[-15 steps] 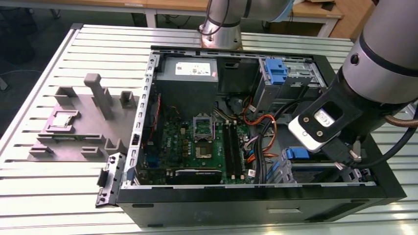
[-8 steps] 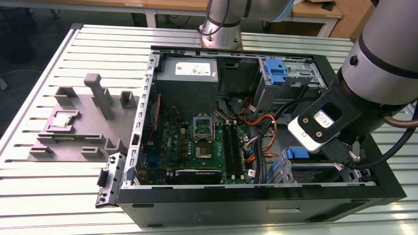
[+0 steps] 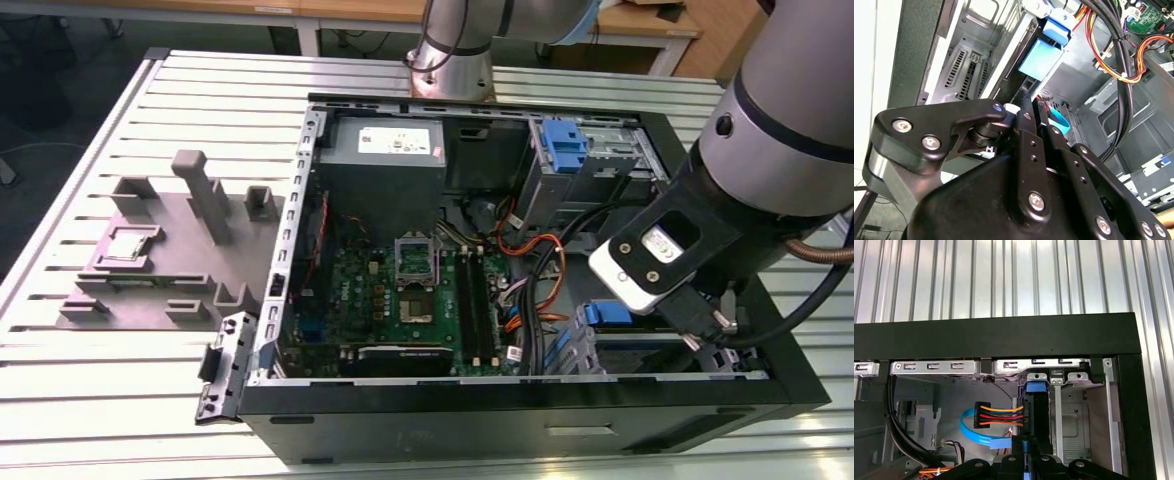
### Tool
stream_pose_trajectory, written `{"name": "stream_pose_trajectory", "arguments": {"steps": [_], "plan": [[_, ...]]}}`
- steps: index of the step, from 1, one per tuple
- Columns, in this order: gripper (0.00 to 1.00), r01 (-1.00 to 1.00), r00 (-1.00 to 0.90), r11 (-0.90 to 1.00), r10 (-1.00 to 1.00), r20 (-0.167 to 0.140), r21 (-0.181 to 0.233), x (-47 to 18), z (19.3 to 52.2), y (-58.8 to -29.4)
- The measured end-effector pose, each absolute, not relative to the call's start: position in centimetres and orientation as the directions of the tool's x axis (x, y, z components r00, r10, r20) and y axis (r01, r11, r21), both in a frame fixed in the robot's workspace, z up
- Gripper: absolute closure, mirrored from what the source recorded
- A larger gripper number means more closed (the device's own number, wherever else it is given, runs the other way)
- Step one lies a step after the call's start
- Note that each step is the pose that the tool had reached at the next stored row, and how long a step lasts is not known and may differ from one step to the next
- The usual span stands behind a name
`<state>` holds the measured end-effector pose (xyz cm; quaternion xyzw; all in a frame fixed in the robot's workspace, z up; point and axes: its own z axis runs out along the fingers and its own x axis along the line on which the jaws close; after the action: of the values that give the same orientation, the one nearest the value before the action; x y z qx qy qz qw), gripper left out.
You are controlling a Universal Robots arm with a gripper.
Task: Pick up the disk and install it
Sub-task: 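Insert the second disk wire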
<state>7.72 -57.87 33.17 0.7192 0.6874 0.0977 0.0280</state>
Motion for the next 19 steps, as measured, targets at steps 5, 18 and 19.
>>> {"name": "stream_pose_trajectory", "arguments": {"steps": [5,18,19], "plan": [[0.84,0.983,0.036,-0.053,0.995,0.098,0.175,7.73,33.18,-57.91],[0.84,0.983,0.037,-0.053,0.995,0.097,0.175,7.96,32.91,-57.92],[0.84,0.983,0.037,-0.053,0.995,0.097,0.175,7.95,32.82,-57.93]]}}
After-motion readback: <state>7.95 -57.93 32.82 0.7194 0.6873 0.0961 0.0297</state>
